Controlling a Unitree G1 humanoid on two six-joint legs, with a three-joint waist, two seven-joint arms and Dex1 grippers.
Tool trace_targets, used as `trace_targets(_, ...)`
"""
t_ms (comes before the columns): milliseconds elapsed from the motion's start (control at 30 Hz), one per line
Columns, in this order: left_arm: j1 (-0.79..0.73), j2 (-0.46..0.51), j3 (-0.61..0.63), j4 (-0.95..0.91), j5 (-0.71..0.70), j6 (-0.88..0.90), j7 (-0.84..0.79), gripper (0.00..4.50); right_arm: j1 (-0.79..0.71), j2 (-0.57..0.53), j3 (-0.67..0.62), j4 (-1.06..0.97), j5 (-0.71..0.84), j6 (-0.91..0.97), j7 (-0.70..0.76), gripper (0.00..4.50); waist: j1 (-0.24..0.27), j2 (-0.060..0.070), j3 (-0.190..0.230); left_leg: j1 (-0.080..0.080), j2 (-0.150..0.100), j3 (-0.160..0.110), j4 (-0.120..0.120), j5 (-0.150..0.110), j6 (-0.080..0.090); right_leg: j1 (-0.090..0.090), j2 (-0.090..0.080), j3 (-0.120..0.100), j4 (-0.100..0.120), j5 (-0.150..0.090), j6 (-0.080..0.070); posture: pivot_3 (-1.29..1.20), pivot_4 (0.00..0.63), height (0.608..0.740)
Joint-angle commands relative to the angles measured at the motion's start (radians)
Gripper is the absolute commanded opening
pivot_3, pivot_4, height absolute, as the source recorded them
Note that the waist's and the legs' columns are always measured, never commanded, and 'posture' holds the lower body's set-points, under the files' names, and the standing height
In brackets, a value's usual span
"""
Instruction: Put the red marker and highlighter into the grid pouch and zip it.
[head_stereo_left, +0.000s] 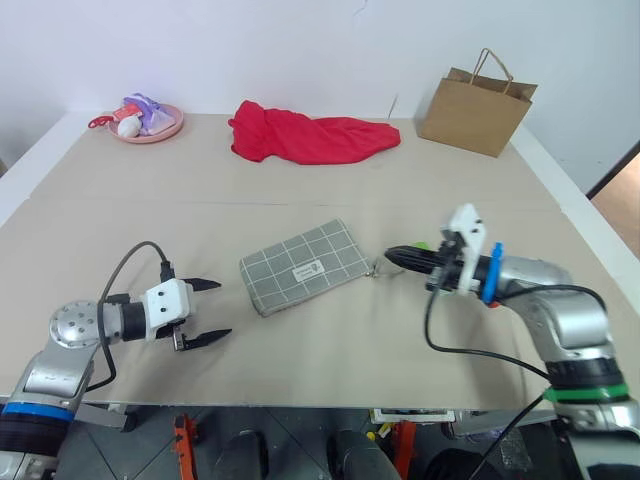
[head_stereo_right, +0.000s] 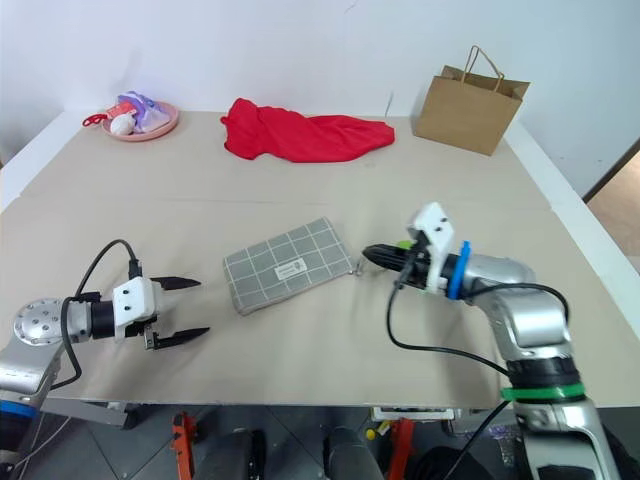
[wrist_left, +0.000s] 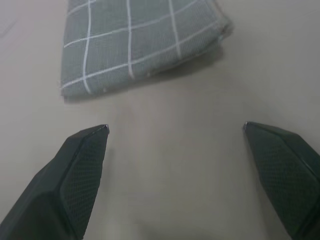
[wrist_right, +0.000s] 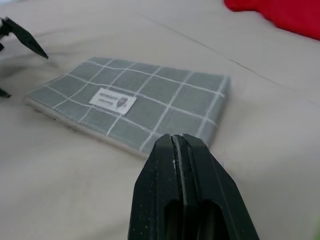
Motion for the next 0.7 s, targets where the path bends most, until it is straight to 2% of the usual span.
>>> trace_targets(33,-0.033,-0.001,-0.039,0.032,0.026,-0.051,-0.017,4.50,-0.073,0.077,0.111,0.054,-0.118,-0.061,-0.053,0.13,-0.001,0.000,0.000,0.000,0.000,0.000,0.000,0.000,0.000,0.000,0.000,0.000,0.000,0.000,0.000,0.00,0.150,0.740)
trace_targets(333,-0.037,-0.006,-0.055,0.041,0.014,-0.065,-0.022,4.50,-0.187,0.180,0.193,0.288,-0.273,-0.169,-0.119,0.13,-0.003,0.000,0.000,0.000,0.000,0.000,0.002,0.000,0.000,0.000,-0.001,-0.002,0.000,0.001,-0.001,0.00,0.150,0.740)
trace_targets(500,-0.060,-0.008,-0.067,0.038,0.027,-0.086,-0.018,4.50,-0.196,0.183,0.193,0.302,-0.291,-0.176,-0.087,0.13,-0.002,0.000,0.000,0.000,0.000,-0.001,0.002,0.000,0.000,0.000,-0.001,-0.003,0.001,0.000,-0.001,0.00,0.150,0.740)
trace_targets(700,-0.201,-0.040,-0.086,0.041,0.058,-0.136,0.013,4.50,-0.158,0.150,0.254,0.299,-0.382,-0.222,-0.061,0.13,0.000,0.000,0.000,0.000,-0.001,-0.001,0.003,0.000,0.000,0.001,-0.001,-0.004,0.002,0.000,-0.001,0.00,0.150,0.740)
